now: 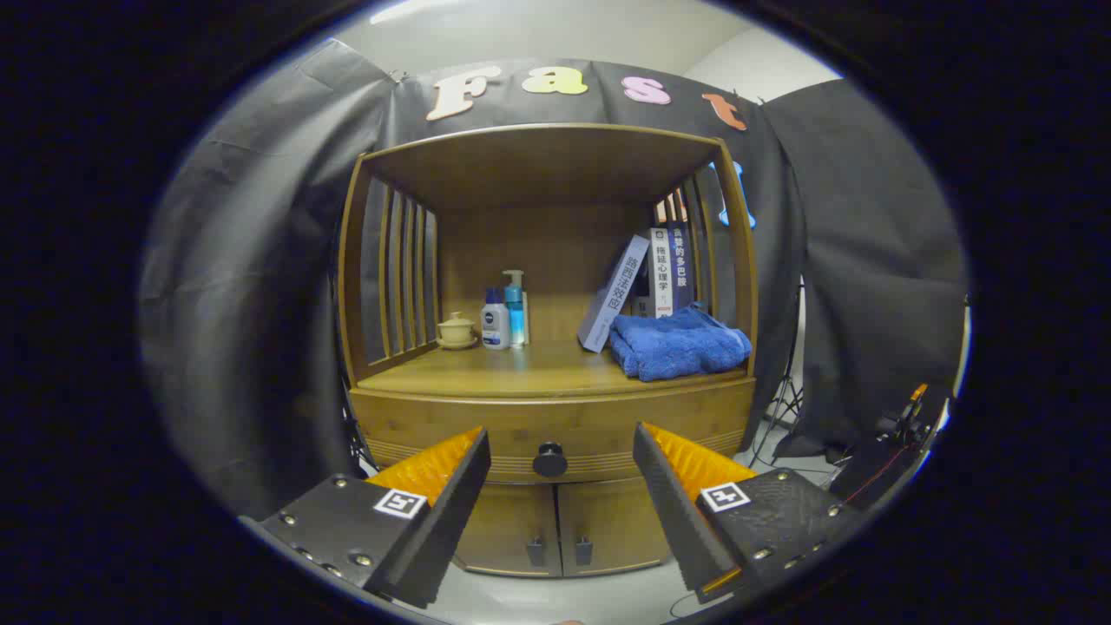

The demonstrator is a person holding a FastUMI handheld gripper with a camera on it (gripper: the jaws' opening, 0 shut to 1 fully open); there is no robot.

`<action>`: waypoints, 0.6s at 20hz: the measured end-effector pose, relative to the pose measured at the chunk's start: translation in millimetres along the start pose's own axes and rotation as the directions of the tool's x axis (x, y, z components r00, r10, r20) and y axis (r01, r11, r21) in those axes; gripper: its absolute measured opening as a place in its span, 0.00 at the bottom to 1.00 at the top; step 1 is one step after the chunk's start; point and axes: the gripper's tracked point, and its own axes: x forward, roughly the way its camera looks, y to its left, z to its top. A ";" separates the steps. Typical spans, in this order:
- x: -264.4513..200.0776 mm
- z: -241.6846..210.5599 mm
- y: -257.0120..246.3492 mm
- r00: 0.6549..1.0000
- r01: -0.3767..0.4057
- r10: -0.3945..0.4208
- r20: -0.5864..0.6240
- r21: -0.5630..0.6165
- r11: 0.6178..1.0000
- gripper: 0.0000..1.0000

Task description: Pull open the drawer, take out the items inside it, and place them on the countertop above the cabinet.

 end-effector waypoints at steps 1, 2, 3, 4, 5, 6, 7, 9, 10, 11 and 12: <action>0.7 -0.5 -0.1 1.000 0.001 -0.001 -0.003 0.001 1.000 0.99; 1.8 -1.6 0.6 1.000 0.000 0.000 -0.005 0.002 1.000 0.99; 2.2 -1.0 0.7 1.000 0.002 -0.002 -0.005 0.004 1.000 0.99; 3.4 -2.1 0.7 1.000 0.001 -0.001 -0.006 0.002 1.000 0.99; 4.2 -2.1 1.7 1.000 0.000 0.000 -0.007 0.002 1.000 0.99; 5.4 -3.2 2.9 1.000 -0.003 0.003 -0.008 -0.002 1.000 0.99; 6.4 -4.3 3.9 1.000 -0.003 0.003 -0.011 -0.004 1.000 0.99; 7.7 -4.6 5.5 1.000 -0.005 0.005 -0.011 -0.006 1.000 0.99; 9.5 -5.5 6.3 1.000 -0.007 0.007 -0.012 -0.006 1.000 0.99; 10.8 -6.3 7.4 1.000 -0.008 0.008 -0.015 -0.006 1.000 0.99; 12.0 -7.4 8.0 1.000 -0.009 0.008 -0.017 -0.010 1.000 0.99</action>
